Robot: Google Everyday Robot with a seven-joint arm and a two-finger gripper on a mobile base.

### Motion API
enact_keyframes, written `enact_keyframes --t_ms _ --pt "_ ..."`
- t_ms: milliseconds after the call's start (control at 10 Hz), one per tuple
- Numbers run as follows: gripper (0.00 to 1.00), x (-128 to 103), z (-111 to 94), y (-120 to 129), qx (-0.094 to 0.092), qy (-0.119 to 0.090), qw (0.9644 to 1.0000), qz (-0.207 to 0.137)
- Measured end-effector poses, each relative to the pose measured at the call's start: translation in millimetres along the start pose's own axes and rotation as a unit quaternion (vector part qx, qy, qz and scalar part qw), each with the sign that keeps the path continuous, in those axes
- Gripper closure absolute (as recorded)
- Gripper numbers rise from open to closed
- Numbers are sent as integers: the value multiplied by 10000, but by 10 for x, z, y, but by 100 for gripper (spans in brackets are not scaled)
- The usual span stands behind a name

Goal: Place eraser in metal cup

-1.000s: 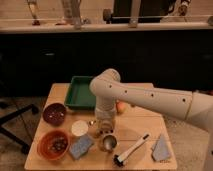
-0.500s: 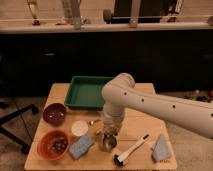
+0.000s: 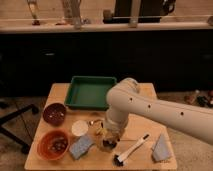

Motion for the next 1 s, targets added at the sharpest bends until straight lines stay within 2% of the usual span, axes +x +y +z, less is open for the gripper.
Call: enact_keyframes --t_ms 100,200,400,500,600,700,800,1000 --pt "98 -68 66 23 -141 63 9999 37" --pt "98 -92 93 27 -202 96 9997 48" --pt "98 -122 133 32 -270 212 9994 62" --pt "98 -149 158 48 -264 342 9990 82" --pt "98 -171 178 60 -227 475 9986 92" --pt "98 -176 177 75 -185 502 9985 118" --pt "98 -168 180 38 -46 528 9986 54" --pt "98 -176 186 30 104 535 9985 21"
